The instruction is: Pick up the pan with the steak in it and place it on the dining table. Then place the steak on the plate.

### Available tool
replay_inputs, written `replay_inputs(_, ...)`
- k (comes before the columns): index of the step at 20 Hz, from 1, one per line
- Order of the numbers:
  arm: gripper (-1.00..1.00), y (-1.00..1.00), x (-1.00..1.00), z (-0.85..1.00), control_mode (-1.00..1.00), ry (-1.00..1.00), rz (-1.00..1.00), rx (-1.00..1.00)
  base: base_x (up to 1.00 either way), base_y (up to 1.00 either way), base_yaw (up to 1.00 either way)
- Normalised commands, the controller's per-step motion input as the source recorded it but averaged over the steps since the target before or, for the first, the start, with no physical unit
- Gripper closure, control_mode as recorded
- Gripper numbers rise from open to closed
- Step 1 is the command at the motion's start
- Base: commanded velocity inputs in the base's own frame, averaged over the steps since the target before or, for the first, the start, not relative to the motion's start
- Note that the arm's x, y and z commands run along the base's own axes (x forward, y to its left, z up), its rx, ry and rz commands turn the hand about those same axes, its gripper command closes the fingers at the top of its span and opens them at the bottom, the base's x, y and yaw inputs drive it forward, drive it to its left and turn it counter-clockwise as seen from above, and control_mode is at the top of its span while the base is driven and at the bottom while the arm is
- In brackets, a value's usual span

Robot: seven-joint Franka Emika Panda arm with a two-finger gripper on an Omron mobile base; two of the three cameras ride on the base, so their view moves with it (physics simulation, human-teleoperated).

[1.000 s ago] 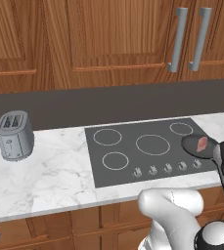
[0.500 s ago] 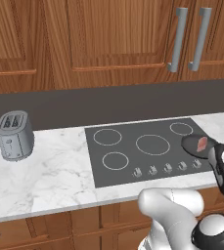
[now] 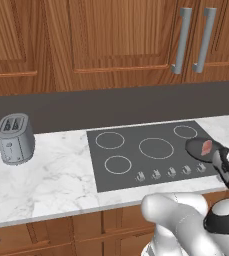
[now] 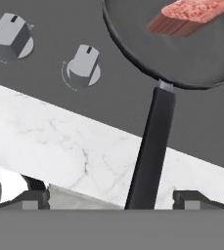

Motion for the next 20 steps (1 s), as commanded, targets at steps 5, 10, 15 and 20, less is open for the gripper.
replay_inputs(5,-1.0,-0.24,0.2,-0.1,-1.0,0.03,-0.01,0.08,0.0,0.0,0.0)
replay_inputs(10,-1.0,-0.09,0.06,-0.01,-1.0,0.01,0.0,0.02,0.0,0.0,0.0)
replay_inputs(15,-1.0,0.0,0.0,-0.07,-1.0,0.0,0.0,0.0,0.0,0.0,0.0)
replay_inputs(20,-1.0,-0.03,0.03,-0.22,-1.0,0.03,-0.01,0.0,0.0,0.0,0.0)
